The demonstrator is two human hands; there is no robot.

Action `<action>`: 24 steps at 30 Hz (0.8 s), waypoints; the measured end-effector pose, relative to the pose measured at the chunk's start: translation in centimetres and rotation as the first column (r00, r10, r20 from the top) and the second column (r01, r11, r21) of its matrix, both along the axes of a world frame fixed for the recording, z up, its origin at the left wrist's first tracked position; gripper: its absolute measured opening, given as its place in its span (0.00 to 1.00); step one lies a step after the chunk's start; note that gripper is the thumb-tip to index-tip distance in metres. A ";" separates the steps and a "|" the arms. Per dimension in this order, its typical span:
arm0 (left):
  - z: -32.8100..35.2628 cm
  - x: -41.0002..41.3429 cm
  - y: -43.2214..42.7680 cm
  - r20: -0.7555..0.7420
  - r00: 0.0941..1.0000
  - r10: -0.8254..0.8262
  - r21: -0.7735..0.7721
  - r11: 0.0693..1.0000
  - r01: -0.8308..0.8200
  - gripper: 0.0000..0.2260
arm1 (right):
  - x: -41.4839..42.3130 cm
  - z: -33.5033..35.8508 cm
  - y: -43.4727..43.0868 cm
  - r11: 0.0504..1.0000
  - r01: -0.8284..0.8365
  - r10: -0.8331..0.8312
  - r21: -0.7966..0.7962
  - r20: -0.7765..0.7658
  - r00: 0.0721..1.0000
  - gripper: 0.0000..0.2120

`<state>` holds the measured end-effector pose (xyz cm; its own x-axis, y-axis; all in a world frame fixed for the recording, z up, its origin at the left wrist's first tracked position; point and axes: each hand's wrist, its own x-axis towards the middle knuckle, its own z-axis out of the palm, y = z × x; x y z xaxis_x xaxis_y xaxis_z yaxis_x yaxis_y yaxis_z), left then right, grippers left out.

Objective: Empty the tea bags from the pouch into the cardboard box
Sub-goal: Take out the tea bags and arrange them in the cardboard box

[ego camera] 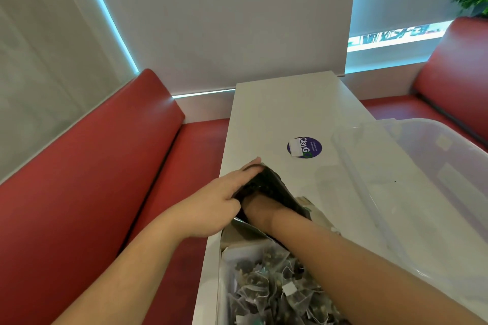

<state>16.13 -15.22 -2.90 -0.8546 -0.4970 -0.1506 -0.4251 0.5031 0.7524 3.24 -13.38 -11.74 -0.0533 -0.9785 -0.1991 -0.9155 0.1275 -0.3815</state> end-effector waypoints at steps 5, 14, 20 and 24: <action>0.4 0.3 0.0 -0.007 0.999 0.047 -0.009 0.999 -0.047 0.37 | -0.7 3.5 5.4 0.990 -0.028 0.023 -0.139 -0.040 0.999 0.06; -0.2 -0.3 -0.3 -0.058 0.991 0.118 -0.057 0.991 -0.121 0.36 | -2.1 7.8 15.5 0.848 0.038 0.042 -0.528 0.138 0.990 0.08; -1.1 -1.2 -0.4 -0.094 0.975 0.202 -0.163 0.963 -0.215 0.36 | -2.7 6.3 18.0 0.858 0.011 0.105 -0.514 0.195 0.975 0.06; -1.4 -1.1 -1.0 -0.107 0.969 0.223 -0.152 0.959 -0.238 0.36 | -2.7 3.7 18.6 0.931 -0.104 0.155 -0.349 0.121 0.980 0.07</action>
